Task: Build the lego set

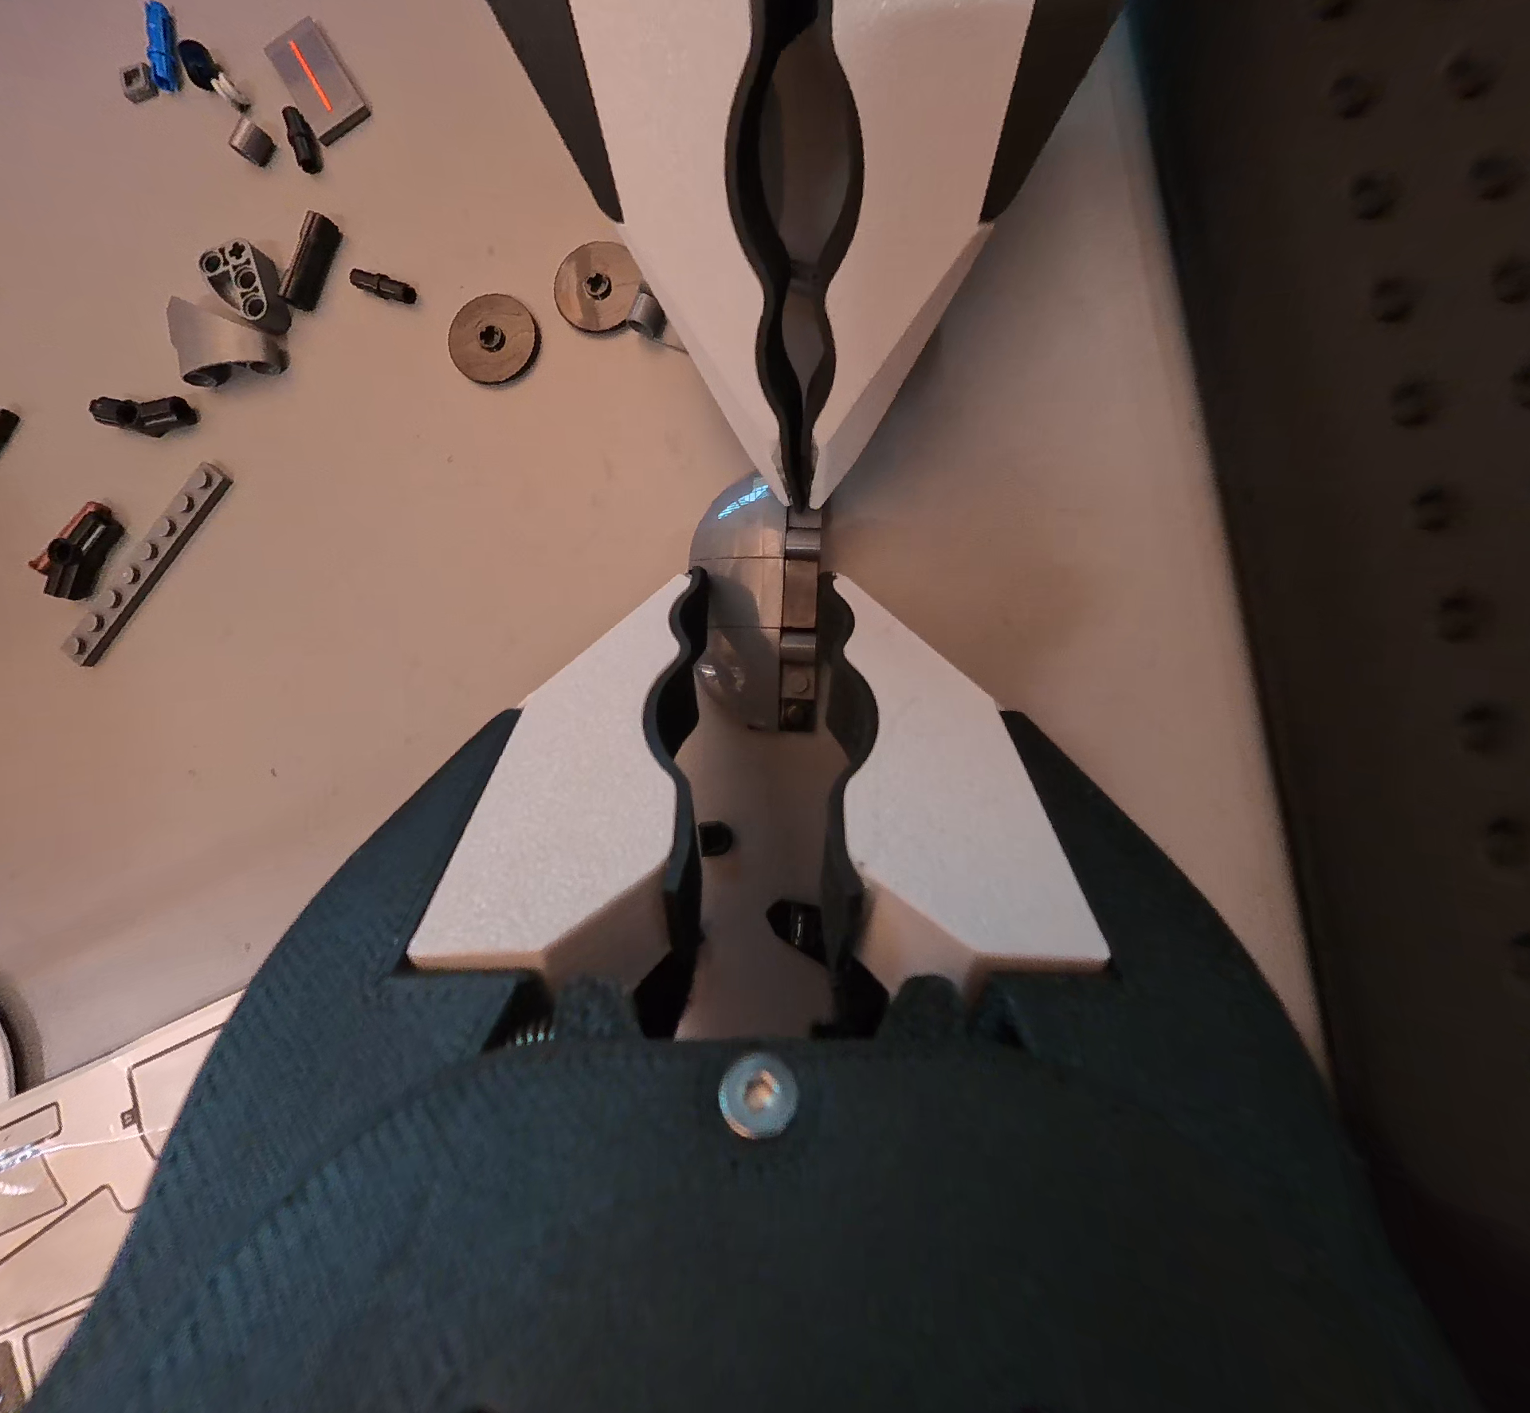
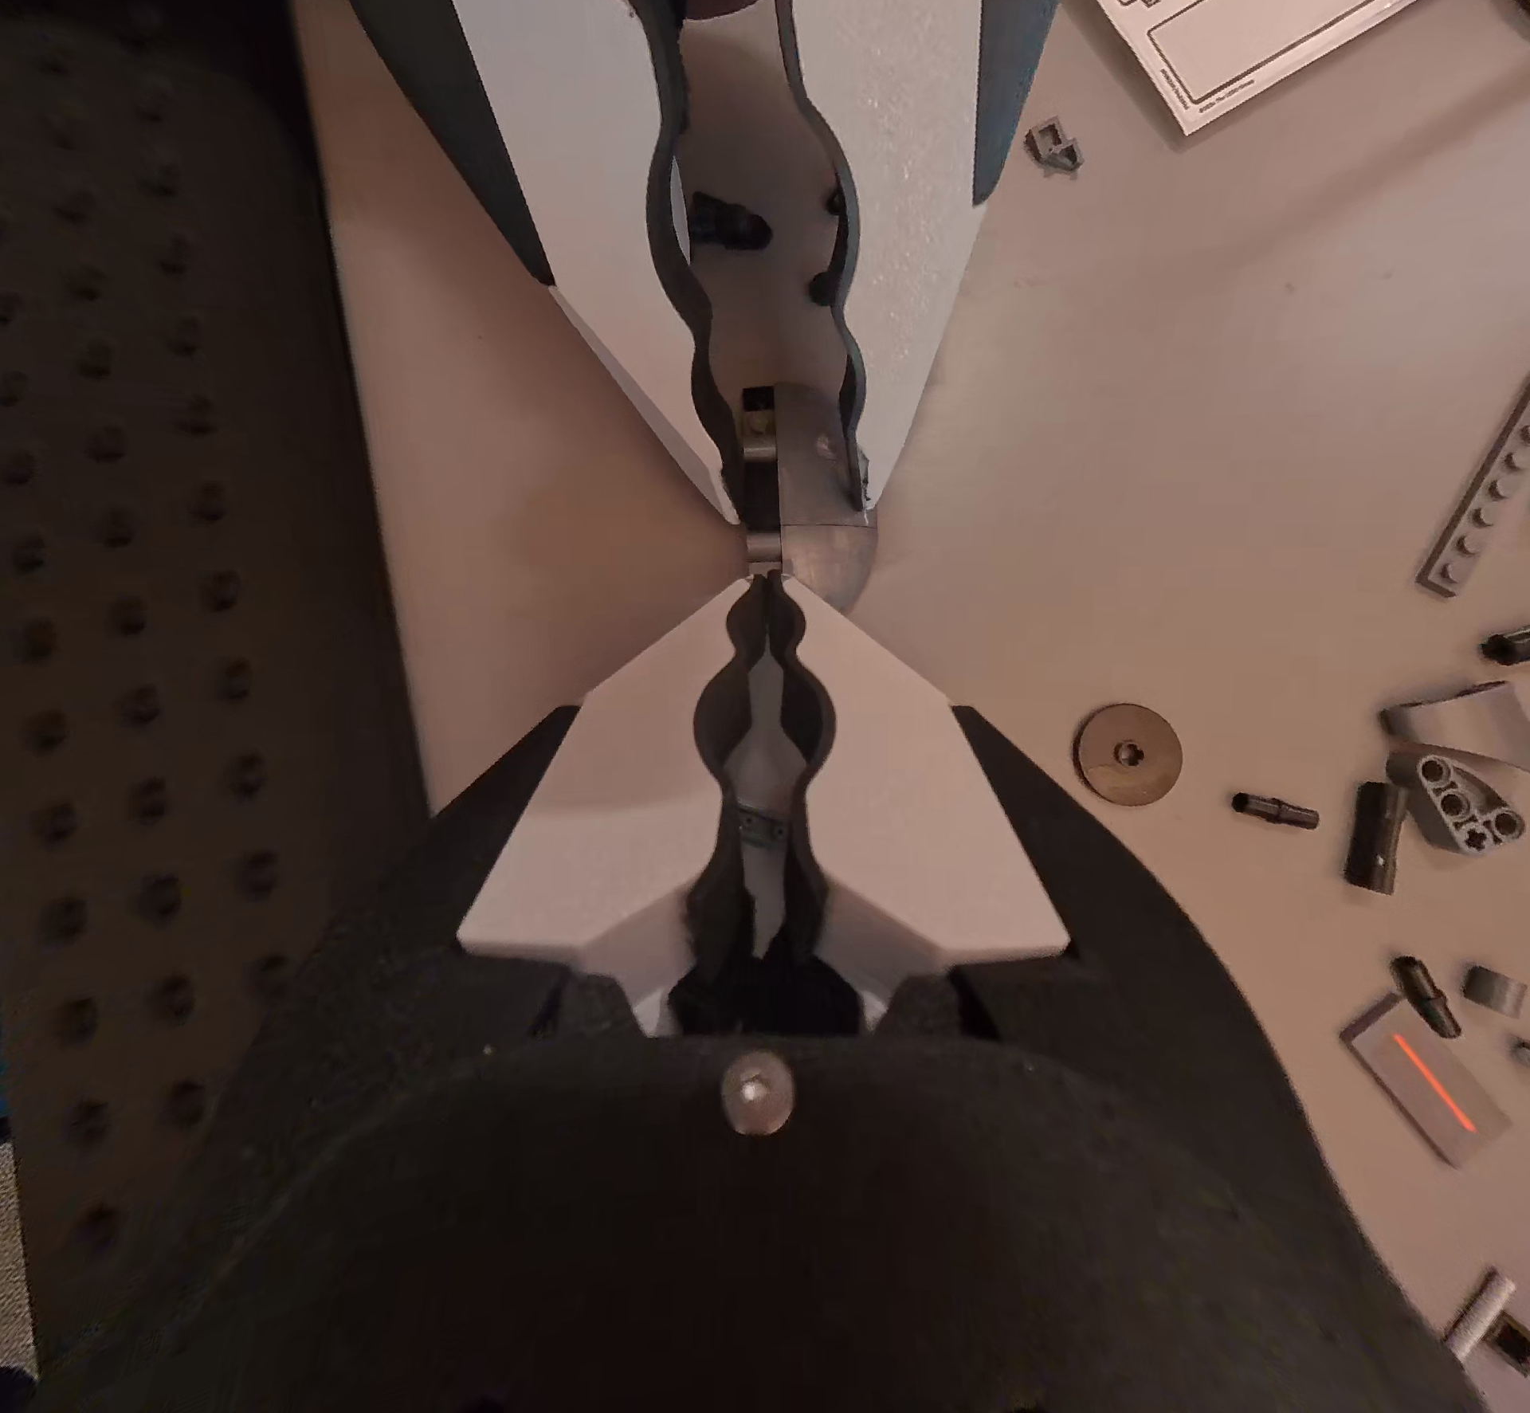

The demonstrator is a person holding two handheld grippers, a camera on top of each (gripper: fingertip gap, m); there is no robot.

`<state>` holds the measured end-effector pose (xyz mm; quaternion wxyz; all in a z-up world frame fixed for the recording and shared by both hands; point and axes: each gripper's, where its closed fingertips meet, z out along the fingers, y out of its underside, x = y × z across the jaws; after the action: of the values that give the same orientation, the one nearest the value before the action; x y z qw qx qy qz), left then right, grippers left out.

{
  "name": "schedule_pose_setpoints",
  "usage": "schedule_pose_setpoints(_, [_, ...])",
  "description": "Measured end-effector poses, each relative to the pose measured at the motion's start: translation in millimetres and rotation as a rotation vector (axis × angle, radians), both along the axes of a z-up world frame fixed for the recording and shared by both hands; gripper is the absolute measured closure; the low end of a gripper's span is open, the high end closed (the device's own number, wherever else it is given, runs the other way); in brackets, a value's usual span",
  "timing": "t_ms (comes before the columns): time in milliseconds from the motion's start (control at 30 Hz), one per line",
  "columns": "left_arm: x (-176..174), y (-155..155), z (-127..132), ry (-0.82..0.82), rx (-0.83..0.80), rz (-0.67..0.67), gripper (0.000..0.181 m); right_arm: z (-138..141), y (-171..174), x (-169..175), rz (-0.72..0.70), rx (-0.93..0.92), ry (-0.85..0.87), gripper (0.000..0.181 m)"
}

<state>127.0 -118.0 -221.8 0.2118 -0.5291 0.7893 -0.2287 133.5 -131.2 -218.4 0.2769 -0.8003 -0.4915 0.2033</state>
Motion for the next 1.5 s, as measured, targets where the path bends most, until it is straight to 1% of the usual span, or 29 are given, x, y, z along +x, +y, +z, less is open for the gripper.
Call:
schedule_pose_setpoints(267, [0,1,0,0.006,0.01,0.0,0.157,-1,0,-1,0.012,0.032,-0.039,0.181])
schedule_pose_setpoints(400, [2,3,0,-0.004,0.018,0.009,0.157,2,5,4,-0.003,0.02,0.021,0.181])
schedule_pose_setpoints(433, [2,4,0,-0.003,0.021,0.017,0.157,10,12,10,-0.036,0.065,0.038,0.181])
schedule_pose_setpoints(467, [2,6,0,-0.001,0.027,0.028,0.157,24,22,17,-0.092,0.129,0.088,0.181])
schedule_pose_setpoints(533, [2,14,0,-0.002,0.039,0.067,0.157,56,38,36,-0.208,0.196,0.234,0.181])
schedule_pose_setpoints(600, [1,18,0,-0.007,0.028,0.086,0.157,75,54,66,-0.358,0.288,0.29,0.181])
schedule_pose_setpoints(633, [1,21,0,-0.01,0.028,0.098,0.157,81,58,78,-0.405,0.313,0.313,0.181])
schedule_pose_setpoints(667, [1,23,0,-0.011,0.023,0.108,0.157,83,60,87,-0.442,0.325,0.319,0.181])
schedule_pose_setpoints(733, [0,25,1,-0.012,0.017,0.123,0.157,79,68,108,-0.531,0.357,0.267,0.181])
schedule_pose_setpoints(767, [-1,28,1,-0.009,0.029,0.131,0.153,78,70,116,-0.559,0.364,0.252,0.179])
schedule_pose_setpoints(800, [-3,29,0,0.004,0.035,0.131,0.151,76,72,121,-0.58,0.362,0.247,0.177])
schedule_pose_setpoints(867, [-4,28,-1,0.003,0.023,0.126,0.15,73,77,134,-0.637,0.36,0.231,0.165])
schedule_pose_setpoints(900, [-4,28,-1,0.002,0.015,0.129,0.149,72,79,139,-0.659,0.362,0.23,0.161])
schedule_pose_setpoints(967, [-5,29,-1,0.006,0.012,0.129,0.15,73,84,149,-0.7,0.386,0.216,0.16])
schedule_pose_setpoints(1033, [-5,28,-1,0.008,0.011,0.129,0.15,74,89,159,-0.741,0.407,0.193,0.153])
schedule_pose_setpoints(1133, [-5,30,-1,0.013,0.021,0.137,0.152,74,97,165,-0.77,0.409,0.179,0.153])
schedule_pose_setpoints(1200, [-5,30,-2,0.014,0.018,0.142,0.152,75,103,171,-0.785,0.434,0.137,0.153])
schedule_pose_setpoints(1233, [-4,31,-2,0.013,0.014,0.15,0.152,77,107,180,-0.81,0.463,0.106,0.152])
schedule_pose_setpoints(1267, [-4,31,-2,0.012,0.009,0.158,0.153,85,111,190,-0.842,0.514,0.089,0.149])
schedule_pose_setpoints(1300, [-4,31,-1,0.012,0.004,0.162,0.153,100,115,200,-0.864,0.588,0.093,0.148])
schedule_pose_setpoints(1333, [-4,31,-1,0.014,0.004,0.165,0.153,117,117,209,-0.878,0.667,0.107,0.152])
schedule_pose_setpoints(1367, [-4,33,-1,0.014,0.009,0.171,0.153,130,120,219,-0.899,0.719,0.123,0.157])
schedule_pose_setpoints(1400, [-5,35,-1,0.014,0.011,0.183,0.153,137,124,228,-0.921,0.733,0.147,0.156])
schedule_pose_setpoints(1433, [-5,35,-1,0.013,0.005,0.188,0.153,138,129,234,-0.937,0.724,0.173,0.154])
schedule_pose_setpoints(1500, [-5,36,-1,0.009,0.001,0.189,0.153,132,137,240,-0.953,0.692,0.208,0.158])
